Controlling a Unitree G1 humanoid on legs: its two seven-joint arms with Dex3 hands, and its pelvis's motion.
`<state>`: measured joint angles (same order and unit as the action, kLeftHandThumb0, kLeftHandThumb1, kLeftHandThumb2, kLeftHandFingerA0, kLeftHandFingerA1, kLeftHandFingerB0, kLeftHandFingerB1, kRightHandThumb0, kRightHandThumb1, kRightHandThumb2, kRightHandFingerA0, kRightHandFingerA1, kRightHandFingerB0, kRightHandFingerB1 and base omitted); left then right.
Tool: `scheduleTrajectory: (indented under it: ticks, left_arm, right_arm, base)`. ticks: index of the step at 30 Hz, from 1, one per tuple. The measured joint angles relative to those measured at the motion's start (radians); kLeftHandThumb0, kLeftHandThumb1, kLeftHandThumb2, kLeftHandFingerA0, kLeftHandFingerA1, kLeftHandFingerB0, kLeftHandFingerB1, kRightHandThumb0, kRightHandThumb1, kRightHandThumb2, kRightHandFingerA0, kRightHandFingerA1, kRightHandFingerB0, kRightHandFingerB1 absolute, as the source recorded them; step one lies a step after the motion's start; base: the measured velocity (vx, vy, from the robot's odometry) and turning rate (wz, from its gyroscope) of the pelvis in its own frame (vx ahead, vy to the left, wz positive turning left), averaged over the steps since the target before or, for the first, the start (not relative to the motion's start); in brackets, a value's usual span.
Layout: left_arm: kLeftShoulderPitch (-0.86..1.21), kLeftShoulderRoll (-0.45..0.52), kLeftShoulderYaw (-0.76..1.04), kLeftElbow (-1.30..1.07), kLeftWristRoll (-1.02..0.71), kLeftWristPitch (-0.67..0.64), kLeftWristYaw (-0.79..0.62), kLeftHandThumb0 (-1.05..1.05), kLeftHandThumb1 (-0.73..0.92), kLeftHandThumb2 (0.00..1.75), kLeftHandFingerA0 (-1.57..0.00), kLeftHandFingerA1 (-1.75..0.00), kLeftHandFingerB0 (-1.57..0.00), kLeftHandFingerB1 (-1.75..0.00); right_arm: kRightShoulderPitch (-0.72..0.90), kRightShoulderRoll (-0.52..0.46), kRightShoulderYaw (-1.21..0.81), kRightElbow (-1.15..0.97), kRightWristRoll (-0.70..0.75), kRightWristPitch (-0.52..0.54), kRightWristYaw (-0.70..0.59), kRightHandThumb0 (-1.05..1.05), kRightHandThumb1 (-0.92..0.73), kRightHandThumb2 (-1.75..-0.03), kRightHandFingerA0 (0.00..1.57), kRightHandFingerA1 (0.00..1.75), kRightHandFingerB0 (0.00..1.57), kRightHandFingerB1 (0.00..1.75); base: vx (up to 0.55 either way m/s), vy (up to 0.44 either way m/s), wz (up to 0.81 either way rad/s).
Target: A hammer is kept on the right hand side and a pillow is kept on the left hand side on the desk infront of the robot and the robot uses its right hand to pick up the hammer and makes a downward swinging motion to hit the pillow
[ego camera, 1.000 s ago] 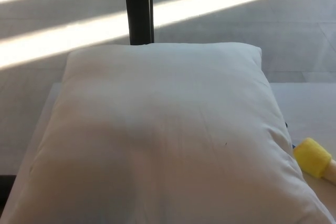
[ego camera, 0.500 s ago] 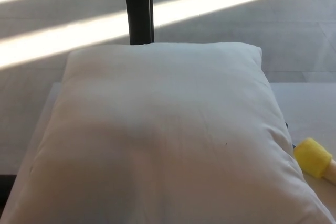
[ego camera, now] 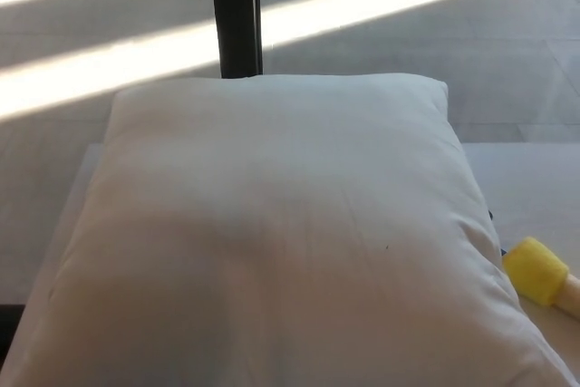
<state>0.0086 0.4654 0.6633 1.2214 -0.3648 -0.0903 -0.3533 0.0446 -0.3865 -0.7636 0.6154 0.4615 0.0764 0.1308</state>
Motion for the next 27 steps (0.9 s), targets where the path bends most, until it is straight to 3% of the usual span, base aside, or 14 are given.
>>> scheduleTrajectory:
  ticks: [1, 6, 7, 10, 12, 13, 14, 15, 16, 17, 18, 20, 26, 27]
  left_arm:
    - [0.001, 0.000, 0.000, 0.003, -0.001, 0.000, 0.001, -0.65, 0.75, 0.63, -0.60, -0.54, -0.50, -0.43]
    - [0.000, 0.002, 0.000, 0.016, -0.004, 0.000, 0.004, -0.67, 0.74, 0.62, -0.61, -0.54, -0.50, -0.43]
    - [0.000, 0.002, 0.000, 0.017, -0.004, 0.000, 0.005, -0.67, 0.75, 0.63, -0.60, -0.53, -0.50, -0.42]
    - [0.000, 0.002, -0.003, 0.016, -0.004, 0.000, 0.005, -0.66, 0.75, 0.63, -0.61, -0.54, -0.50, -0.43]
    - [0.001, 0.002, -0.005, 0.016, -0.004, 0.000, 0.005, -0.66, 0.75, 0.63, -0.60, -0.55, -0.50, -0.43]
    - [0.001, 0.002, -0.006, 0.016, -0.004, 0.000, 0.005, -0.67, 0.74, 0.63, -0.60, -0.56, -0.51, -0.43]
    - [0.001, 0.002, -0.006, 0.016, -0.004, 0.000, 0.005, -0.67, 0.74, 0.63, -0.60, -0.56, -0.51, -0.43]
    - [0.001, 0.002, -0.007, 0.016, -0.004, 0.000, 0.006, -0.67, 0.75, 0.63, -0.59, -0.55, -0.49, -0.43]
    - [0.001, 0.002, -0.007, 0.016, -0.004, 0.000, 0.006, -0.66, 0.59, 0.99, -0.54, -0.64, -0.43, -0.56]
    - [0.002, 0.002, -0.007, 0.016, -0.004, 0.000, 0.006, -0.66, 0.59, 0.99, -0.54, -0.64, -0.43, -0.56]
    - [0.002, 0.002, -0.007, 0.016, -0.004, 0.000, 0.007, -0.68, 0.74, 0.62, -0.59, -0.54, -0.50, -0.42]
    - [0.004, 0.002, -0.010, 0.016, -0.004, 0.000, 0.009, -0.67, 0.76, 0.62, -0.59, -0.53, -0.51, -0.42]
    - [0.003, 0.003, -0.017, 0.016, -0.004, -0.001, 0.009, -0.67, 0.75, 0.63, -0.57, -0.53, -0.49, -0.42]
    - [0.004, 0.003, -0.018, 0.016, -0.004, -0.001, 0.009, -0.65, 0.59, 0.99, -0.54, -0.64, -0.44, -0.56]
  right_arm:
    - [0.001, -0.008, 0.009, 0.011, 0.000, -0.001, -0.001, -0.65, -0.63, -0.91, 0.21, 0.60, 0.10, 0.42]
    - [0.007, -0.042, 0.043, 0.037, 0.000, 0.001, -0.005, -0.34, -0.58, -1.09, 0.05, 0.54, 0.00, 0.50]
    - [0.007, -0.047, 0.042, 0.041, 0.002, 0.004, -0.006, -0.66, -0.61, -0.89, 0.30, 0.68, 0.14, 0.45]
    - [0.003, -0.060, 0.043, 0.060, 0.003, 0.011, -0.016, -0.65, -0.62, -0.87, 0.24, 0.66, 0.11, 0.45]
    - [0.001, -0.067, 0.040, 0.071, 0.009, 0.013, -0.018, -0.62, -0.74, -0.62, 0.18, 0.60, 0.31, 0.34]
    - [0.000, -0.070, 0.039, 0.078, 0.012, 0.013, -0.018, -0.73, -0.64, -0.95, 0.30, 0.66, 0.26, 0.45]
    - [0.000, -0.071, 0.039, 0.084, 0.013, 0.013, -0.019, -0.73, -0.64, -0.95, 0.30, 0.66, 0.26, 0.45]
    - [0.000, -0.077, 0.039, 0.095, 0.015, 0.013, -0.021, -0.68, -0.59, -0.91, 0.62, 0.85, 0.24, 0.46]
    - [0.001, -0.082, 0.041, 0.106, 0.014, 0.016, -0.026, -0.65, -0.72, -0.62, 0.60, 0.83, 0.32, 0.35]
    - [0.006, -0.084, 0.046, 0.121, 0.011, 0.027, -0.034, -0.65, -0.72, -0.62, 0.60, 0.83, 0.32, 0.35]
    - [0.016, -0.075, 0.056, 0.137, 0.008, 0.044, -0.041, -0.69, -0.60, -0.90, 0.18, 0.60, 0.10, 0.43]
    - [0.042, -0.059, 0.073, 0.147, 0.006, 0.075, -0.043, -0.36, -0.51, -1.05, 0.04, 0.54, 0.00, 0.50]
    - [0.075, -0.051, 0.096, 0.140, 0.006, 0.127, -0.045, -0.37, -0.50, -1.05, 0.04, 0.54, 0.00, 0.50]
    - [0.076, -0.051, 0.097, 0.136, 0.006, 0.134, -0.045, -0.37, -0.49, -1.04, 0.04, 0.53, 0.00, 0.50]
  base:
    - [0.00, 0.000, 0.00]
    - [0.00, 0.000, 0.00]
    - [0.00, 0.000, 0.00]
    - [0.00, 0.000, 0.00]
    - [0.00, 0.000, 0.00]
    - [0.00, 0.000, 0.00]
    - [0.00, 0.000, 0.00]
    - [0.00, 0.000, 0.00]
    - [0.00, 0.000, 0.00]
    - [0.00, 0.000, 0.00]
    - [0.00, 0.000, 0.00]
    - [0.00, 0.000, 0.00]
    - [0.00, 0.000, 0.00]
    - [0.00, 0.000, 0.00]
